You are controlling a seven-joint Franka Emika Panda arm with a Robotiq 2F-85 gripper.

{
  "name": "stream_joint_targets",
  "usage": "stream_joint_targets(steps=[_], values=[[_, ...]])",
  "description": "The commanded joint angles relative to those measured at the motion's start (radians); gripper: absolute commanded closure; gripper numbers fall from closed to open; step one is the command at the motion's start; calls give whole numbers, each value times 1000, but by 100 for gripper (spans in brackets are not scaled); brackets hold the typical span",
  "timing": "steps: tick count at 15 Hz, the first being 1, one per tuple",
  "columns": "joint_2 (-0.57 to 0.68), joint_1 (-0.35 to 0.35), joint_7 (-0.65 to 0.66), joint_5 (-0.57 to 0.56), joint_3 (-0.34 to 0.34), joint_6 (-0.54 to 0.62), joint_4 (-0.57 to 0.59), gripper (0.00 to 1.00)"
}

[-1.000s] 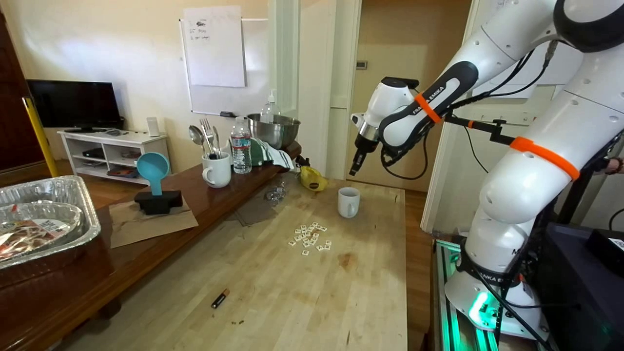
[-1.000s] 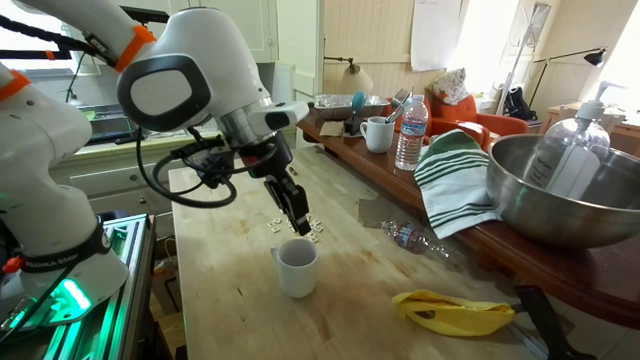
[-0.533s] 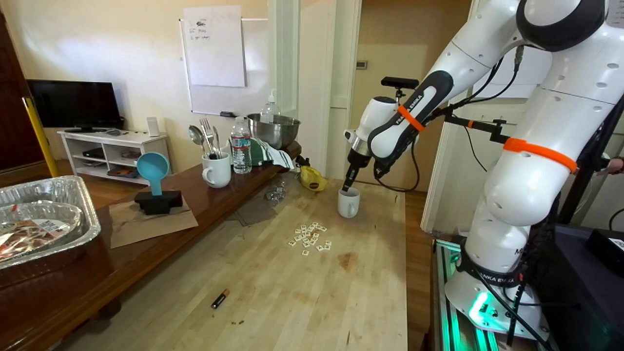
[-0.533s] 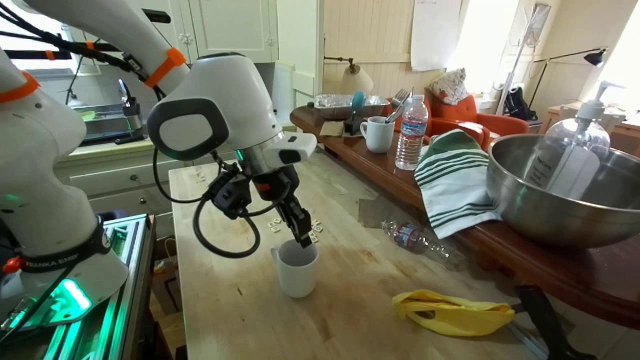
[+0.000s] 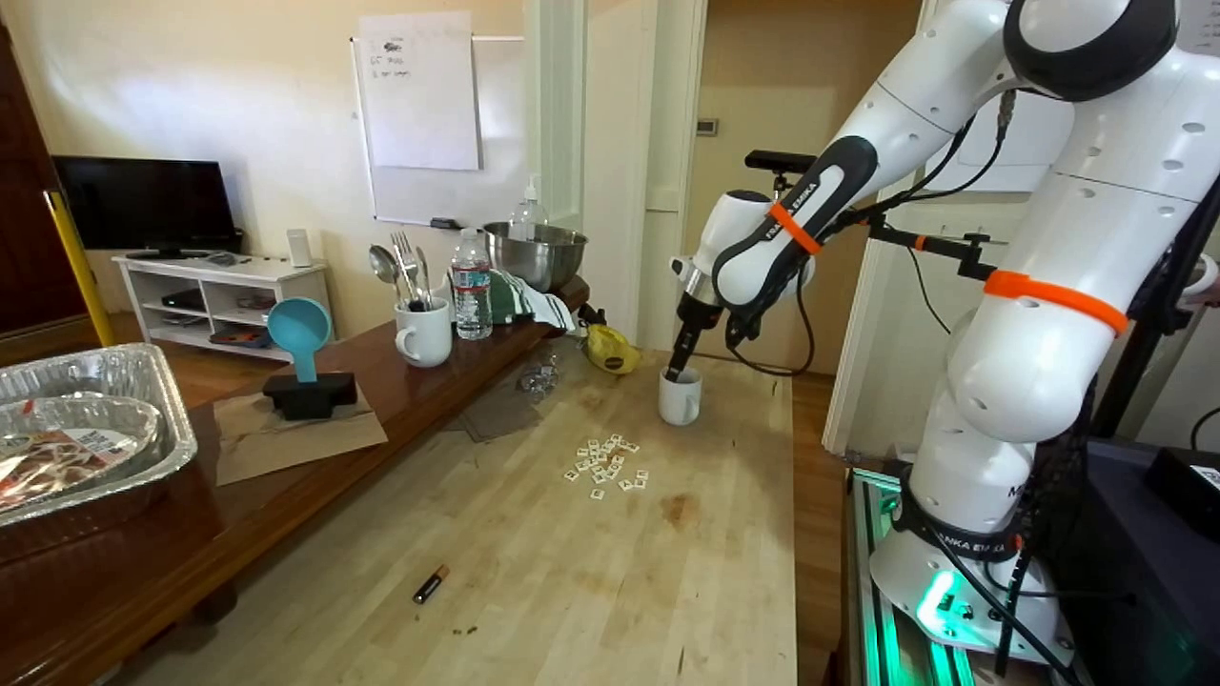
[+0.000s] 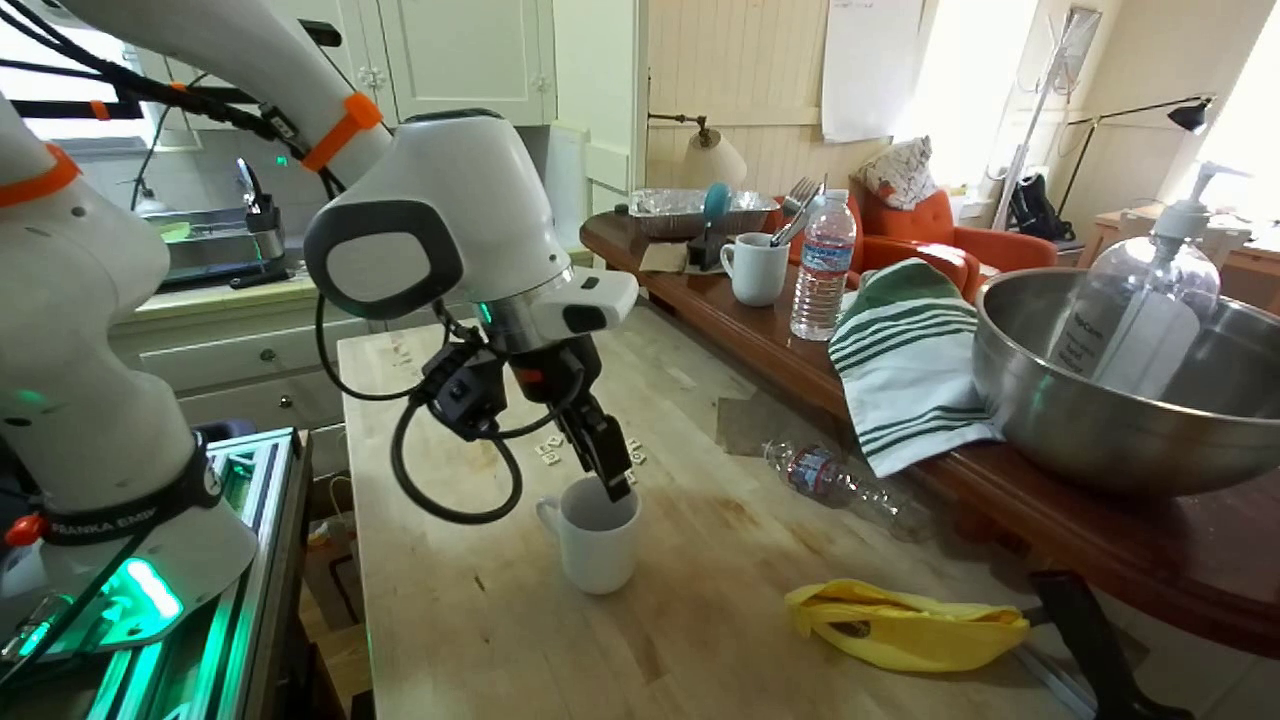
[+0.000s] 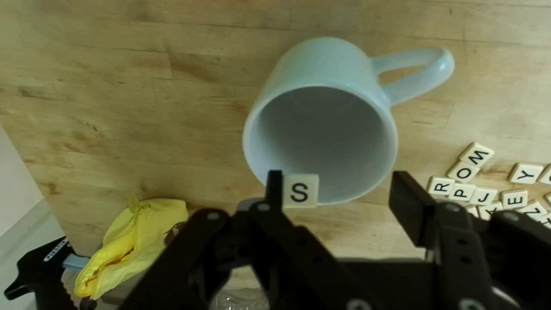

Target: Put one letter block inside the white mug

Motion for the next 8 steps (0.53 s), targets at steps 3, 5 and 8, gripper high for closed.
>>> stream_joint_targets(steps=[3, 5, 8], values=[[-83, -1, 9, 4, 15, -143, 19, 0], [-89, 3, 4, 13, 11, -172, 24, 0], [-98, 19, -13, 37, 1, -174, 25, 0]])
